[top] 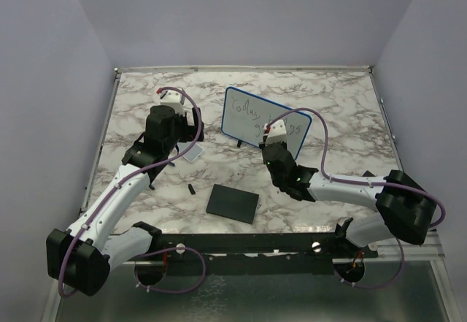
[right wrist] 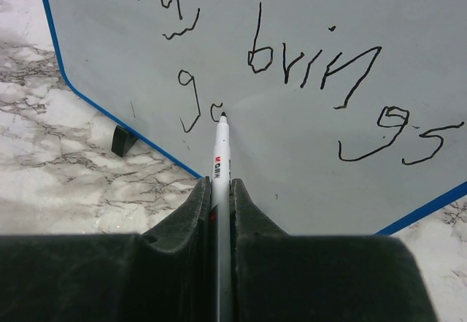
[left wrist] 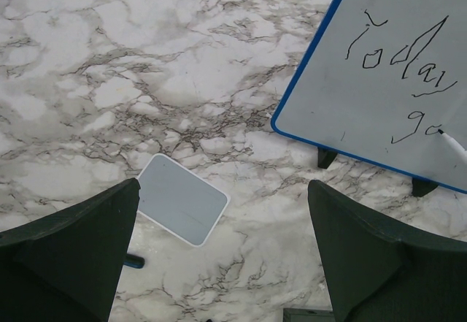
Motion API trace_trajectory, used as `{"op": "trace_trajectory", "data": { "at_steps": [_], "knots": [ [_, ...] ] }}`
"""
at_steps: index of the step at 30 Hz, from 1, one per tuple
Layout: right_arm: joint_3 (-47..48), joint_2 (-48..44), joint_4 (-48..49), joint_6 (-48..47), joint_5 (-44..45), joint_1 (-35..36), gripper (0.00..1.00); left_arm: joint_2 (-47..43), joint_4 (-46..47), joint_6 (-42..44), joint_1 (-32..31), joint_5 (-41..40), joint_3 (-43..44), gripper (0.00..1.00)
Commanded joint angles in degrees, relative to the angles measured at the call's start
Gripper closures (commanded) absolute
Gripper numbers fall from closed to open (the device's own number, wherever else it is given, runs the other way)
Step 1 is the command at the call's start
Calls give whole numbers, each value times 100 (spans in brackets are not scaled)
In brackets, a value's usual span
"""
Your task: Write a sentence on the whiteboard
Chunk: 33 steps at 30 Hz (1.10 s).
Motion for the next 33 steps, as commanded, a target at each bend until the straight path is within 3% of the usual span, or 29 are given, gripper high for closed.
{"op": "trace_trajectory", "data": {
  "at_steps": [1,9,18,33],
  "knots": [
    [98,4,203,-118,-123,-16,100,-74,20,23,-35,-32,-45,1],
    [-39,-487,6,-267,-784,-3,100,-86,29,17,-35,-25,-46,1],
    [-106,-766,-806,294,-49,17,100,-96,36,12,-35,-13,-54,1],
    [-94,-523,-609,225,64,-31,100,-95,39,11,-42,-14,-60,1]
  ]
}}
